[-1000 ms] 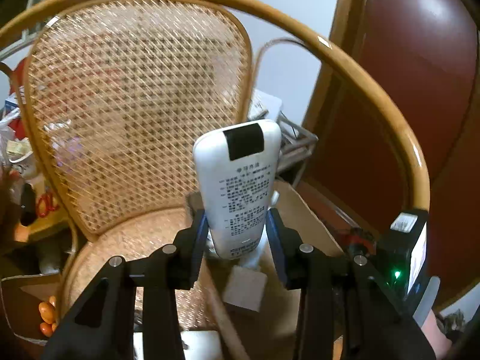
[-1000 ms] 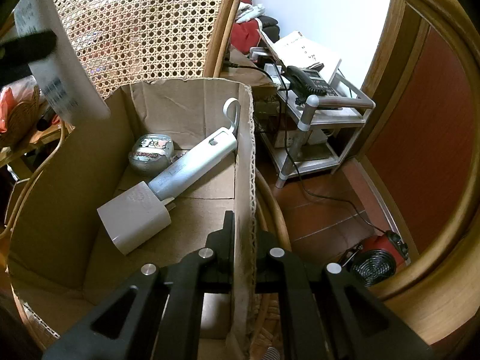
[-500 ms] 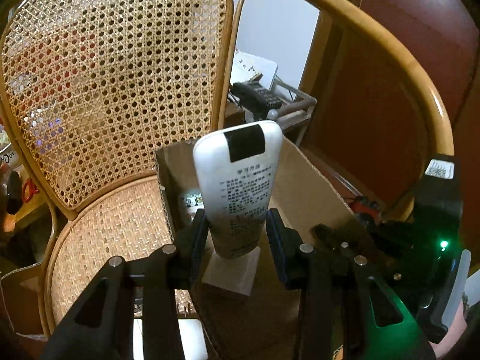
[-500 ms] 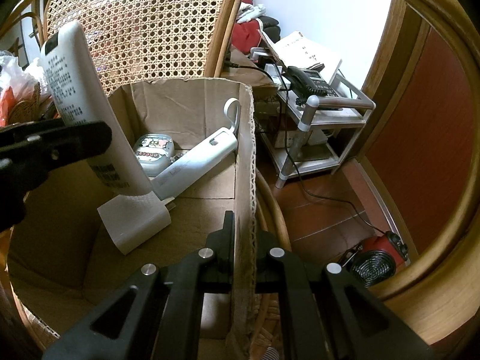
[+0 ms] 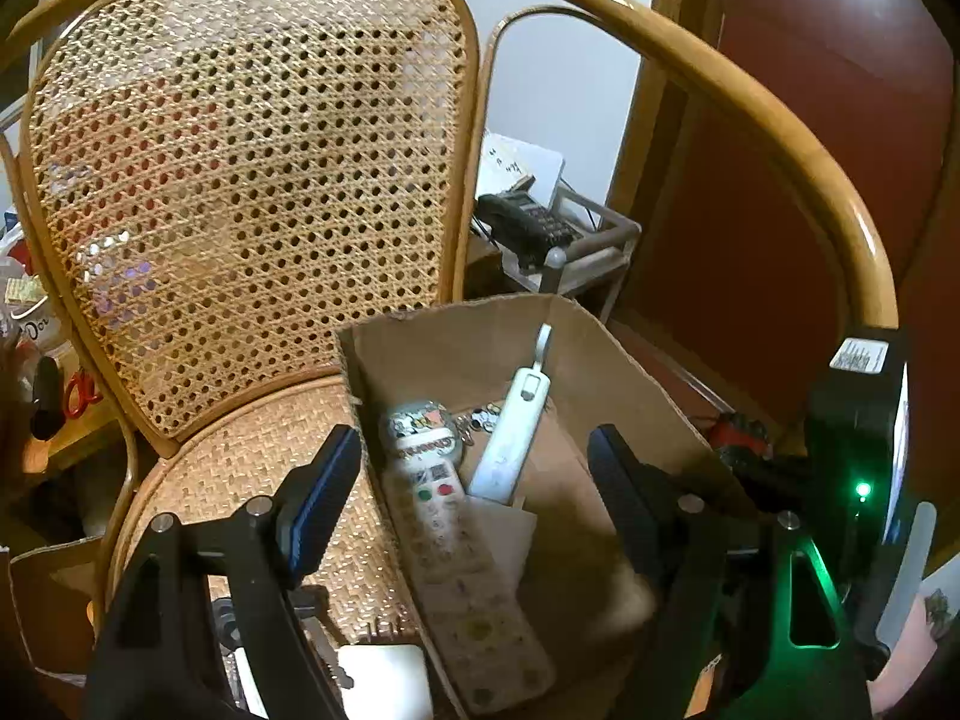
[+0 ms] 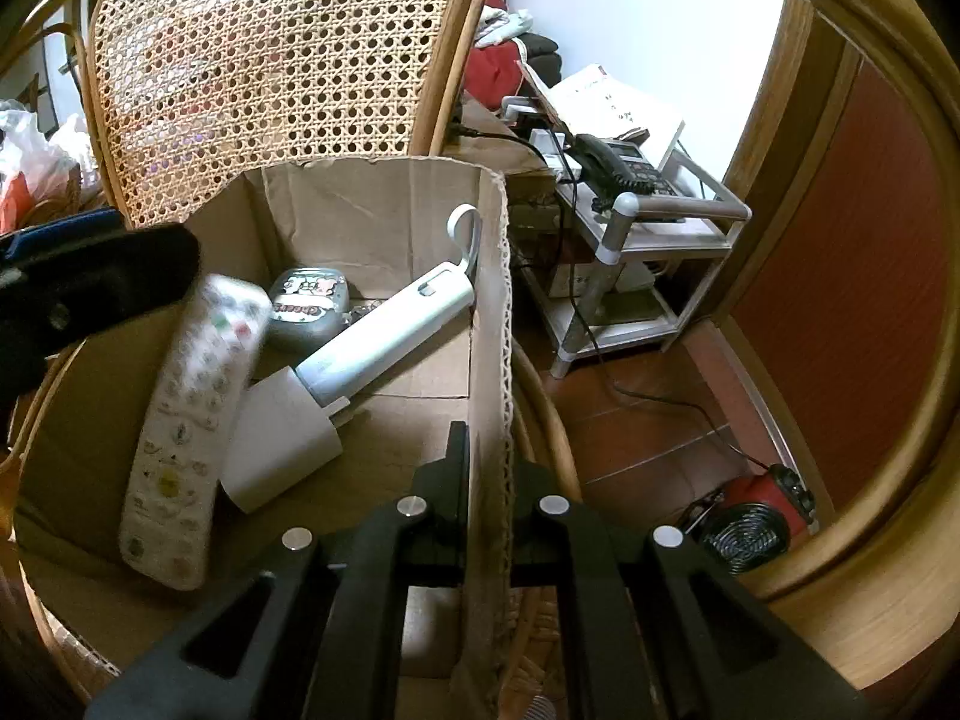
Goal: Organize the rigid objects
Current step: 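Carry the white remote into the box and open the left gripper, then return the left gripper to the seat and grasp the white mouse, then carry the white mouse into the box and release it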
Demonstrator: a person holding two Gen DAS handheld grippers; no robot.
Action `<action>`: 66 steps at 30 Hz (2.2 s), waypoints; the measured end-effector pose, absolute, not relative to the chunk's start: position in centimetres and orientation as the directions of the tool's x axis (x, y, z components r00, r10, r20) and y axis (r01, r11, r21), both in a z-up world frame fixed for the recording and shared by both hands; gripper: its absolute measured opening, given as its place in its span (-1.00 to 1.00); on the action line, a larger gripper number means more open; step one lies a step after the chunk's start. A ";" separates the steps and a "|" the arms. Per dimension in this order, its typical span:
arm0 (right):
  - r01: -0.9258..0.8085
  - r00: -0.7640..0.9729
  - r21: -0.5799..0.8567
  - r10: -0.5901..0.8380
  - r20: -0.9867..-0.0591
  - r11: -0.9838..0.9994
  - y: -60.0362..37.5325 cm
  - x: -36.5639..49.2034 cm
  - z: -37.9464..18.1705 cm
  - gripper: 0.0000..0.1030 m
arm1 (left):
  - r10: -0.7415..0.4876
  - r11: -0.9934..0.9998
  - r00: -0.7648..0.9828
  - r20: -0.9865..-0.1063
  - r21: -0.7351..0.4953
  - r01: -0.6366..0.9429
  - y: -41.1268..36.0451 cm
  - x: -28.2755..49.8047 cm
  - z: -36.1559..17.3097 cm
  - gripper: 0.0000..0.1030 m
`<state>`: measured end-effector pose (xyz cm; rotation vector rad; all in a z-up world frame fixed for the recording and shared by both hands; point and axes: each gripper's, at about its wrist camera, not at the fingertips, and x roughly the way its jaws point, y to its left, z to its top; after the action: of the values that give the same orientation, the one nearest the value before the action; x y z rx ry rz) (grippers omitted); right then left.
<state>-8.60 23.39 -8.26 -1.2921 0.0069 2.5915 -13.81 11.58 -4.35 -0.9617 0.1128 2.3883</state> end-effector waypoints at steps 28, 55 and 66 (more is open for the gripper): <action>-0.217 -0.578 -0.112 0.220 -0.786 -0.970 23.5 -8.5 -8.1 -0.82 | 0.240 -0.935 -0.547 -0.802 -0.040 -0.352 -1.1 -10.8 -10.7 0.50; -0.218 -0.577 -0.111 0.220 -0.787 -0.970 23.7 -8.5 -8.2 -0.82 | 0.257 -0.939 -0.486 -0.835 -0.096 -0.331 -1.4 -11.4 -12.8 -0.13; -0.219 -0.575 -0.113 0.222 -0.787 -0.969 23.6 -8.5 -8.2 -0.82 | 0.367 -0.910 -0.588 -0.720 -0.147 -0.388 0.1 -11.4 -5.5 -0.13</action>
<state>-8.48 23.58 -8.15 -1.2932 -0.0039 2.5872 -11.39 0.09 -5.47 -1.1139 0.0361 2.4750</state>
